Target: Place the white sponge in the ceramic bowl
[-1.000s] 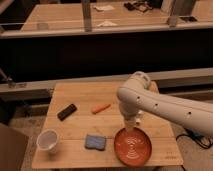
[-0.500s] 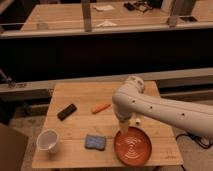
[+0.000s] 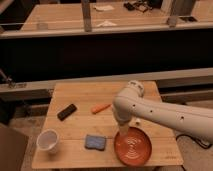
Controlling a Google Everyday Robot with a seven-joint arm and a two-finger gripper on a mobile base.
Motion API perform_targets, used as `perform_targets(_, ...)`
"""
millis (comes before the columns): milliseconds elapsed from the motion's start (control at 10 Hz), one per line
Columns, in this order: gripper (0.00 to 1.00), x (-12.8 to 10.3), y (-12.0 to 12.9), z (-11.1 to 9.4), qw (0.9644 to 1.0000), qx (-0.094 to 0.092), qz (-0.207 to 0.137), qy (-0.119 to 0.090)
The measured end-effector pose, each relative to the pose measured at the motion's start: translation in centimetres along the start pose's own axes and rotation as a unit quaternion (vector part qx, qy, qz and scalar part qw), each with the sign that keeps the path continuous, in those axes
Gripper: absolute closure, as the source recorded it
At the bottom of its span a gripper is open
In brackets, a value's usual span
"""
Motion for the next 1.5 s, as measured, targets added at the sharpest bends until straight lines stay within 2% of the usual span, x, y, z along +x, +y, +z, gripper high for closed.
perform_targets(1500, 0.2, -5.1, 0.3, 2.8, 0.9987, 0.004, -0.041, -0.032)
